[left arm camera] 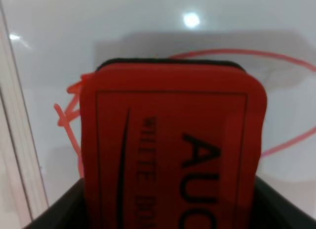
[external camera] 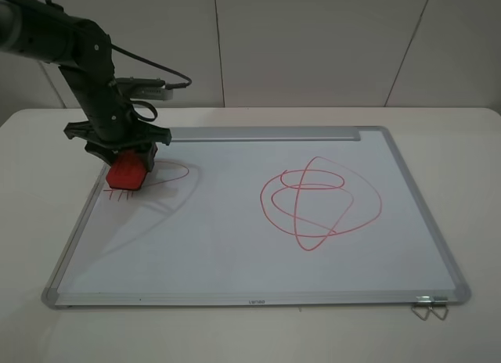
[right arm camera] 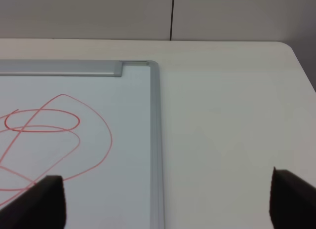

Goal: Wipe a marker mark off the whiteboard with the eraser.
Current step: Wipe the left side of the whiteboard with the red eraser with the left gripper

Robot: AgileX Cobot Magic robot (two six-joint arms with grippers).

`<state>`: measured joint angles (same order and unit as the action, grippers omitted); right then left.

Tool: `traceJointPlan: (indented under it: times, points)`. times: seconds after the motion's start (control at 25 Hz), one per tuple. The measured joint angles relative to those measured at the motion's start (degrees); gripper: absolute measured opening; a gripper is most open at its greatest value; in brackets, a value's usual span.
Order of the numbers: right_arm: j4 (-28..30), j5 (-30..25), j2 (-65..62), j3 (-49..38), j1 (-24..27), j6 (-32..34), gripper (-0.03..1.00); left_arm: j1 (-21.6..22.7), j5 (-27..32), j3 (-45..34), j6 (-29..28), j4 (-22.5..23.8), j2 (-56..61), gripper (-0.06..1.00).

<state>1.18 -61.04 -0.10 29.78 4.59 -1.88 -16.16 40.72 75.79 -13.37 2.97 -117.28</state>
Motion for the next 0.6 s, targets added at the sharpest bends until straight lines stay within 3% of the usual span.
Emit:
traceJointPlan:
  times: [0.6]
  points:
    - [0.00, 0.00, 0.00, 0.00, 0.00, 0.00, 0.71, 2.27, -3.84, -0.24, -0.41, 1.98, -2.82, 0.57]
